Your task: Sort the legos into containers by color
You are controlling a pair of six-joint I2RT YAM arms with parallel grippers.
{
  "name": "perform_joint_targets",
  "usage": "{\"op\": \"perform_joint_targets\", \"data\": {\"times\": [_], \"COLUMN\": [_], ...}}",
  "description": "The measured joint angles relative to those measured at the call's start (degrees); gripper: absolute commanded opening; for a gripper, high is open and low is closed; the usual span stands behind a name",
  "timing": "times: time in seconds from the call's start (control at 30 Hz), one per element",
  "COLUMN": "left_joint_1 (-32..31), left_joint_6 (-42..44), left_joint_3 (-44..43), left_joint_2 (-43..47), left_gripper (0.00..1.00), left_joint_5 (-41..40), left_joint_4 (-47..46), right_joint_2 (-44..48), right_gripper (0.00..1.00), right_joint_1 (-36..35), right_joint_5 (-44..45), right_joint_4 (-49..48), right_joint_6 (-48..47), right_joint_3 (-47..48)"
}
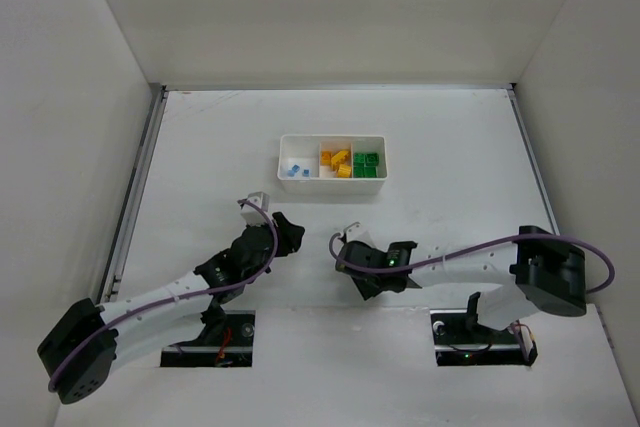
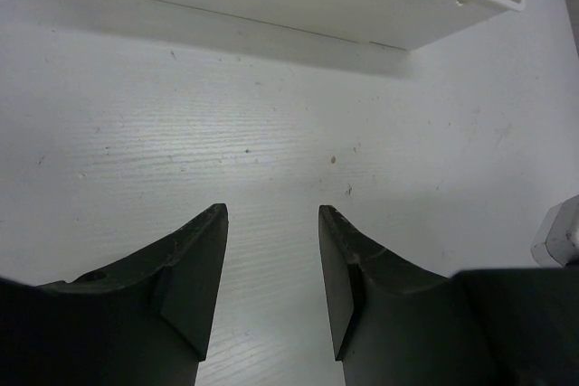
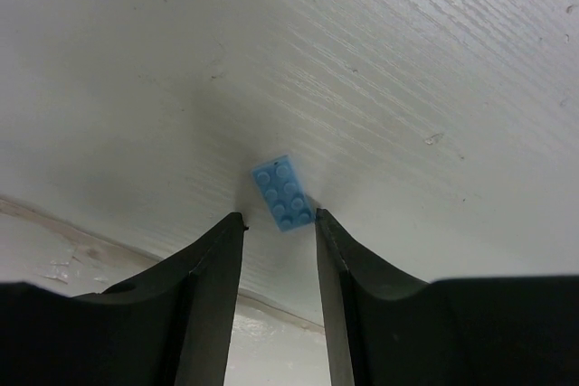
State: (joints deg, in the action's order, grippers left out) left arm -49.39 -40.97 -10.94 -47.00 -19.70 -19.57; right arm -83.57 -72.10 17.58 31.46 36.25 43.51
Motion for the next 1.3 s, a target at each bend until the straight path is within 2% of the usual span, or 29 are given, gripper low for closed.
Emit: {"op": "perform_joint_targets", "data": {"times": [0.1, 0.3, 0.8, 1.03, 1.3], "left_joint_1": [0.0, 0.0, 0.83, 1.77, 3.43], "left_joint_6": [0.02, 0.04, 0.68, 1.33, 1.57], "left_joint_3": [0.0, 0.0, 0.0, 0.0, 0.0], "left_joint_2": [0.37, 0.37, 1.7, 1.99, 3.1], "left_gripper": [0.42, 0.42, 0.42, 0.42, 0.42], "left_joint_5": [0.0, 0.0, 0.04, 0.24, 0.57], "left_joint_4": [-0.17, -0.37, -0.33, -0.31, 0.15], "right_joint_2": [-0.2, -0.02, -0.85, -0.09, 7.58], "right_gripper": [0.54, 0.53, 0.2, 0.18, 0.19], "right_joint_1": [0.0, 0.0, -0.42, -0.42, -0.42], "right_joint_5": [0.09, 1.05, 0.94, 1.22, 1.44], "right_joint_4": [-0.44, -0.48, -2.8, -2.93, -2.8], "right_joint_6": [0.04, 0.09, 1.62, 2.47, 2.75], "right_joint_3": [0.17, 0.13, 0.28, 0.0, -0.11]}}
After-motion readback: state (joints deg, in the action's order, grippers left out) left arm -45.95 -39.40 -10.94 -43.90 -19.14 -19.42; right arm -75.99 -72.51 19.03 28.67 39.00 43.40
